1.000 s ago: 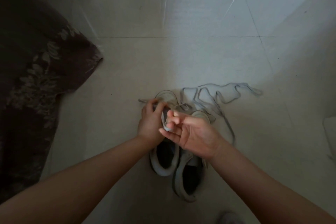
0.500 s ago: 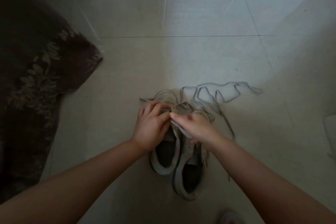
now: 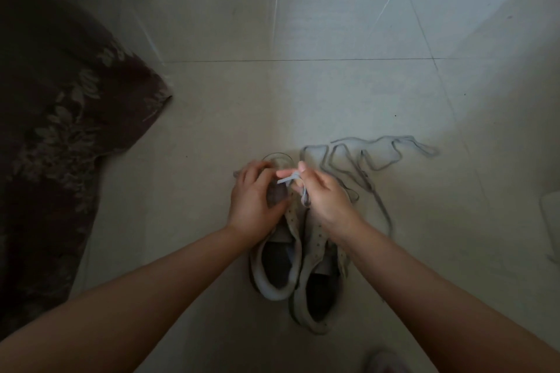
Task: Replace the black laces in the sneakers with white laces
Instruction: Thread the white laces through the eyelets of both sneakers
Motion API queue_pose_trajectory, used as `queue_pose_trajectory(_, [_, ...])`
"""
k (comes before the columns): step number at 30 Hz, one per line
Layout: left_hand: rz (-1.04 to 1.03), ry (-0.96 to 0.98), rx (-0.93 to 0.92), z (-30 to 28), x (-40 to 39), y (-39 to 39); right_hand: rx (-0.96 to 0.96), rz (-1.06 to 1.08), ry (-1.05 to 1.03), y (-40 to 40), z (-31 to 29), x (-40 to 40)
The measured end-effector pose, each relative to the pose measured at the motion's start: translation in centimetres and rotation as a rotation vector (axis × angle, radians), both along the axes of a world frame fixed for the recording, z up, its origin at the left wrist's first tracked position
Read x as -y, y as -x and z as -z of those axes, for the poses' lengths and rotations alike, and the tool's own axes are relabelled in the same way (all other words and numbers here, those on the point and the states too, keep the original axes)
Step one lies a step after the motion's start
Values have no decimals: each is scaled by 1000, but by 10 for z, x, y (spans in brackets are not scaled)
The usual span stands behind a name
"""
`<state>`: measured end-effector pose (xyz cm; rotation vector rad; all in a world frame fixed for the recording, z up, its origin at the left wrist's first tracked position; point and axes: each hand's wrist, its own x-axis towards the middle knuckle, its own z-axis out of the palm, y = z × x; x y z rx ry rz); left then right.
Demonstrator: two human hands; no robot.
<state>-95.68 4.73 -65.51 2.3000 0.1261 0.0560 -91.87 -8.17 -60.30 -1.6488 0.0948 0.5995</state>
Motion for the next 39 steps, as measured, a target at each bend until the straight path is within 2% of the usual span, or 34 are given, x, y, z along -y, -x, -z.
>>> queue_pose_trajectory(2, [-20, 19, -44, -1, -1, 0, -207, 195, -278, 4, -2, -7])
queue_pose_trajectory(4, [-41, 60, -96, 0, 0, 2, -406, 334, -473, 6, -6, -11])
queue_pose_trajectory(7, [-75, 95, -135, 4, -3, 5, -629, 328, -650, 8, -17, -12])
queue_pose_trajectory(9, [-63, 89, -145, 6, -6, 3, -650, 246, -617, 11, -21, -8])
queue_pose_trajectory(12, [-43, 133, -160, 3, -8, 0, -653, 250, -495, 10, -21, 4])
queue_pose_trajectory(15, [-35, 238, -189, -4, -17, -1, -612, 201, -171, 5, -16, 11])
queue_pose_trajectory(18, [-287, 490, -417, -5, -30, -11, -466, -25, 233, 7, -8, 9])
queue_pose_trajectory(22, [-554, 700, -730, -19, -27, -40, -171, -353, 597, 6, -5, 2])
queue_pose_trajectory(24, [-566, 802, -730, -21, -19, -53, -101, -456, 683, 2, -8, -1])
queue_pose_trajectory(26, [-521, 829, -614, -20, -14, -61, -35, -527, 747, 0, -10, -3])
queue_pose_trajectory(28, [-347, 871, -497, -24, -14, -52, 45, -533, 776, -1, -8, -2])
queue_pose_trajectory(31, [58, 728, -422, -30, -24, -29, 76, -458, 687, 0, -4, 5])
queue_pose_trajectory(34, [429, 389, -381, -23, -31, -8, 47, -380, 544, 1, -5, 9])
queue_pose_trajectory(36, [438, 144, -285, -13, -26, -1, 133, -384, 541, 5, -1, 8])
queue_pose_trajectory(39, [339, 58, -244, -7, -11, 4, 384, -363, 604, 14, 6, 6])
